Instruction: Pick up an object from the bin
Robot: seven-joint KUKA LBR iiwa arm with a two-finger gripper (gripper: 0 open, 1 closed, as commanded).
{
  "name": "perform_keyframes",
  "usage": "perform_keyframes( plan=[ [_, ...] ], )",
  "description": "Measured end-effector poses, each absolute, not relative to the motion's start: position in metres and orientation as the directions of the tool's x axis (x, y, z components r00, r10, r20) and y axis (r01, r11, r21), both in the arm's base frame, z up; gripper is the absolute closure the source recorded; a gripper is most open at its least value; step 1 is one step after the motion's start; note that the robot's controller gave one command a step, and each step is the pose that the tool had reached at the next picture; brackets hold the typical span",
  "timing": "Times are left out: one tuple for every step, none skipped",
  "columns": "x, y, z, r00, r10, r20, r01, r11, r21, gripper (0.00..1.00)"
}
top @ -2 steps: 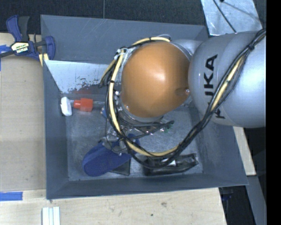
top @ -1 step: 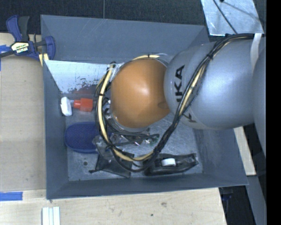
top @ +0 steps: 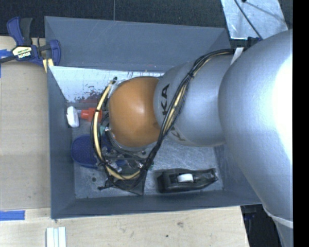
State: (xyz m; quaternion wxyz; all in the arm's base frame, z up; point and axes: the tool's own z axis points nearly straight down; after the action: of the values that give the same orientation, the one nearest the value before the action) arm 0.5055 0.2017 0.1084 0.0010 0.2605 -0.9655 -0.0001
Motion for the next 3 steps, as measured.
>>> perform_keyframes(
  plan=[
    [0.506, 0.202, 0.11, -0.864, -0.504, -0.001, -0.504, 0.864, 0.0, 0.0],
    [0.569, 0.205, 0.07, -0.922, -0.388, -0.004, -0.388, 0.922, 0.002, 0.0],
    [0.57, 0.206, 0.075, -0.921, -0.389, -0.012, -0.389, 0.921, 0.001, 1.0]
  ],
)
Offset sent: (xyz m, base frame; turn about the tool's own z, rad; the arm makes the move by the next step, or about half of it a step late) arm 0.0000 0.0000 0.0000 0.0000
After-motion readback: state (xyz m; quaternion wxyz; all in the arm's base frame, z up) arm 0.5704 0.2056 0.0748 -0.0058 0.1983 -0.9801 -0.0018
